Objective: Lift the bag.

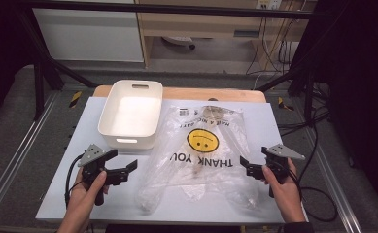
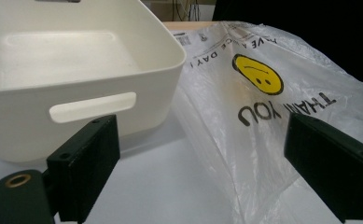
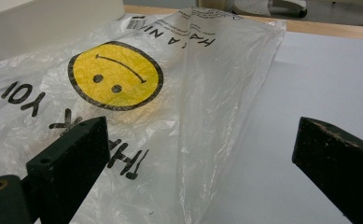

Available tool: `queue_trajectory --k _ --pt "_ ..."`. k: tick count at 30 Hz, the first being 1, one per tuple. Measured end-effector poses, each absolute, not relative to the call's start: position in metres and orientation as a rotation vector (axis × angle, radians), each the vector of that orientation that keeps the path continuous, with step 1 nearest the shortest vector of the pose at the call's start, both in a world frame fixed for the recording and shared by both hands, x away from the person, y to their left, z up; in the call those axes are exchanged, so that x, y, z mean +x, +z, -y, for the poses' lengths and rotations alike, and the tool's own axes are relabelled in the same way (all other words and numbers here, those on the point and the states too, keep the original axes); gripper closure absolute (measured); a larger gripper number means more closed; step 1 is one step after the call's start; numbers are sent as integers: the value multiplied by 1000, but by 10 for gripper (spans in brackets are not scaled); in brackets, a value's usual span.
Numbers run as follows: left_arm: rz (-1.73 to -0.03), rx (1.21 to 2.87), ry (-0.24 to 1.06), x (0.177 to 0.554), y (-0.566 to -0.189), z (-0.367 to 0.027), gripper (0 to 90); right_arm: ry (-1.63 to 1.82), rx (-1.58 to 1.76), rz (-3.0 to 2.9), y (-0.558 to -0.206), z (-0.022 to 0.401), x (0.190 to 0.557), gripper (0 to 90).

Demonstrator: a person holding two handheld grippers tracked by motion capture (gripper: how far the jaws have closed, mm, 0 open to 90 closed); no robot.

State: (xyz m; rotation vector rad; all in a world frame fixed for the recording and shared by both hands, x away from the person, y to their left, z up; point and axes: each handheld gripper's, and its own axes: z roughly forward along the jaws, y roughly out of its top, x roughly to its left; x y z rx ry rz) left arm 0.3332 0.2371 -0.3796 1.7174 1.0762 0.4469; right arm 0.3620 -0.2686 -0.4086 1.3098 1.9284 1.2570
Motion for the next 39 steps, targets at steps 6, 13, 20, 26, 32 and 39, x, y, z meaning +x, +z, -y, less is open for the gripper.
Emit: queue_trajectory --k 6,13,20,26,32,39 --pt "-1080 1699 459 332 -375 -245 75 1268 1310 -1908 -407 271 362 51" --pt "-1086 1664 485 328 -369 -255 73 1292 1313 -1897 -405 274 361 56" --pt "-1090 1627 517 324 -364 -271 70 1295 1315 -1897 -405 276 360 59" --pt "-1117 1587 545 322 -363 -286 70 1287 1318 -1906 -406 278 360 60" --pt "-1139 1566 564 320 -363 -300 70 1291 1325 -1898 -406 281 359 59" --pt "-1172 1534 583 316 -364 -318 70 1287 1337 -1886 -407 286 359 58"
